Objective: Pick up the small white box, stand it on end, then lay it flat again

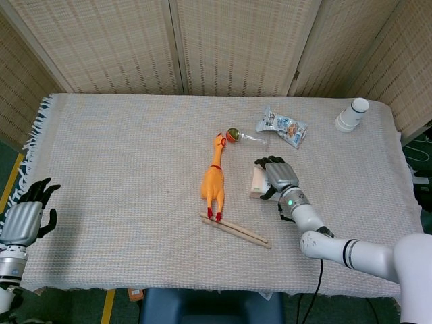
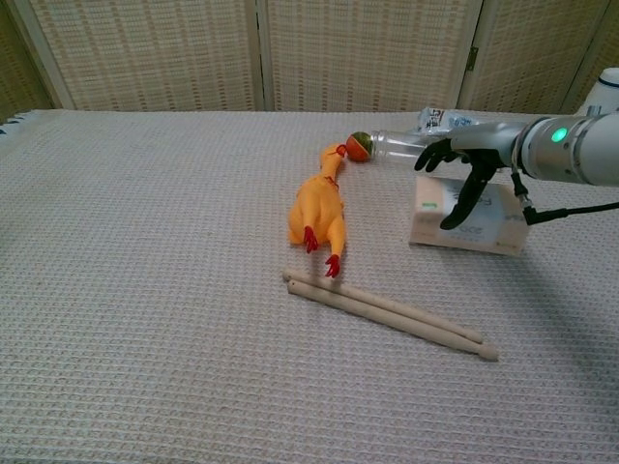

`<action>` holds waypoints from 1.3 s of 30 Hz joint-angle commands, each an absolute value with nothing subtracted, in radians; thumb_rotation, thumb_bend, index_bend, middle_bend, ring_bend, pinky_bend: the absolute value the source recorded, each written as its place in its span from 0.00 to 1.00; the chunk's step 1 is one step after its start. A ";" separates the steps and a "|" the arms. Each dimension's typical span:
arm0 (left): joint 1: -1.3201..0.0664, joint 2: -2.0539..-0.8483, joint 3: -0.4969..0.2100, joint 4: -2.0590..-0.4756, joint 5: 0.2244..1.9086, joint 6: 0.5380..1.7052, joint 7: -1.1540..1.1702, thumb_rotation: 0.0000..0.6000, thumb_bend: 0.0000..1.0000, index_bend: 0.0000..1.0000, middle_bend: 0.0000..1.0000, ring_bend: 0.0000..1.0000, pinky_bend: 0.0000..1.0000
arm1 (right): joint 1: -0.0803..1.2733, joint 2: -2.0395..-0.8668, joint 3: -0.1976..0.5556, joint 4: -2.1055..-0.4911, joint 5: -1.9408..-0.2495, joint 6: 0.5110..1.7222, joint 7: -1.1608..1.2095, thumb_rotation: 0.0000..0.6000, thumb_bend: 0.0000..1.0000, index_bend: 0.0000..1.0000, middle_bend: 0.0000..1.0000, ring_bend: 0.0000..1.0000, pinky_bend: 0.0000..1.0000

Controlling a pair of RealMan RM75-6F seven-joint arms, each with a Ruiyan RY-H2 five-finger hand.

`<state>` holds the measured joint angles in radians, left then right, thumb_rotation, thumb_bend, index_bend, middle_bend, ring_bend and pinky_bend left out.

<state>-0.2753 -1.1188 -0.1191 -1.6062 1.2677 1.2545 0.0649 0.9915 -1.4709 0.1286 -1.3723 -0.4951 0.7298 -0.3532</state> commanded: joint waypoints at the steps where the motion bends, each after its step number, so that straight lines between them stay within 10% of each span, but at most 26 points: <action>1: -0.275 -1.117 -0.119 -1.610 1.269 1.254 0.060 1.00 0.63 0.16 0.00 0.00 0.20 | 0.994 -1.477 0.127 -1.367 -0.492 0.725 -0.356 1.00 0.07 0.21 0.13 0.00 0.00; 26: -0.273 -1.114 -0.117 -1.606 1.276 1.253 0.050 1.00 0.63 0.16 0.00 0.00 0.20 | 0.969 -1.556 0.146 -1.276 -0.583 0.800 -0.348 1.00 0.22 0.41 0.43 0.22 0.00; 34: -0.274 -1.118 -0.114 -1.608 1.284 1.257 0.060 1.00 0.63 0.16 0.00 0.00 0.20 | 0.722 -1.472 0.255 -1.423 -1.019 0.915 0.283 1.00 0.25 0.41 0.43 0.20 0.00; 39: -0.276 -1.120 -0.111 -1.612 1.287 1.255 0.067 1.00 0.63 0.16 0.00 0.00 0.20 | 0.583 -1.590 0.214 -1.134 -1.402 1.185 0.947 1.00 0.36 0.42 0.43 0.20 0.00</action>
